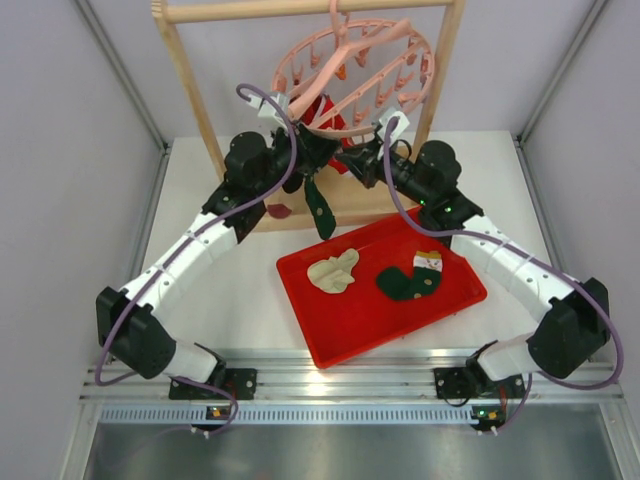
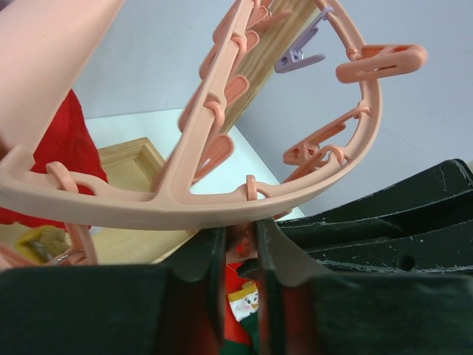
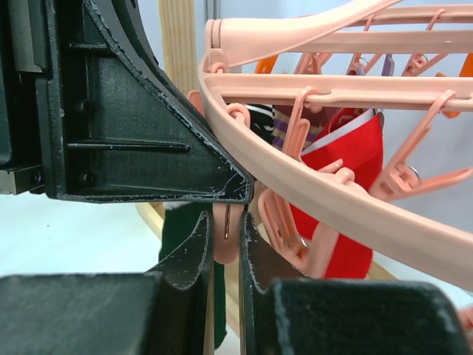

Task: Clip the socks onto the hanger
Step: Open the clamp at the hanger.

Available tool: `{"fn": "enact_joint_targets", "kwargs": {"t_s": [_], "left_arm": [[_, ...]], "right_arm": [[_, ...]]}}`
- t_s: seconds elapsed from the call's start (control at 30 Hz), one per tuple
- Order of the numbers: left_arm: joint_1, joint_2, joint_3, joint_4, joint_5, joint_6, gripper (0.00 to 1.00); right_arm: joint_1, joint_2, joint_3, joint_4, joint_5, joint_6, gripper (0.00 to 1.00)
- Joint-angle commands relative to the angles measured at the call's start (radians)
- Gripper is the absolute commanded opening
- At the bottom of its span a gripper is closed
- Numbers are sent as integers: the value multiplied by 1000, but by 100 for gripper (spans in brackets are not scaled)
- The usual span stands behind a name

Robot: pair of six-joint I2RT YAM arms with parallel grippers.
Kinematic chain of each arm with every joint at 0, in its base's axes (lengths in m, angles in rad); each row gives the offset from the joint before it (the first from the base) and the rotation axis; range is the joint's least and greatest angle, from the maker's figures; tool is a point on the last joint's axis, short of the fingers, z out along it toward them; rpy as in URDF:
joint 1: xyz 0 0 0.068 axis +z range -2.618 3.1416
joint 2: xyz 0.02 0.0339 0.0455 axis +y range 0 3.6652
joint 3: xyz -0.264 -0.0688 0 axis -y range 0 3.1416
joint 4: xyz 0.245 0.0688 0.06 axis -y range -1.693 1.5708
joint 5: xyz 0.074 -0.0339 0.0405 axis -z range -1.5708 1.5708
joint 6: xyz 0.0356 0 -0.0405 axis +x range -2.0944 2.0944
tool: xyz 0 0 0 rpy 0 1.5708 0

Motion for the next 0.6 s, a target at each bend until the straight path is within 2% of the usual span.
{"fn": "enact_joint_targets", "kwargs": {"t_s": [0.0,0.03,0.07,0.1,0.13,0.27,0.43,0.57], "left_arm": [[5,4,53,107,-49,-13,10],[8,1,51,105,-47,-14,7],[10,-3,46,104,-46,-13,5],[12,-3,45,102,-44,-13,3],[13,-3,43,99,-38,-13,0],[13,-4,42,93,-31,-13,0],[13,-4,39,90,-17,-14,0],[15,-4,39,91,-11,-17,0]], "right_arm": [[32,-62,-15,-58,-110,-20,0],[32,-70,-21,-87,-103,-28,2],[30,-84,-25,-112,-95,-36,14],[29,-90,-27,-133,-93,-43,19],[29,-98,-35,-155,-89,-52,29],[7,-150,-67,-282,-96,-69,45],[-62,-207,-128,-482,-145,-137,57],[-140,-251,-197,-644,-98,-175,61]]}}
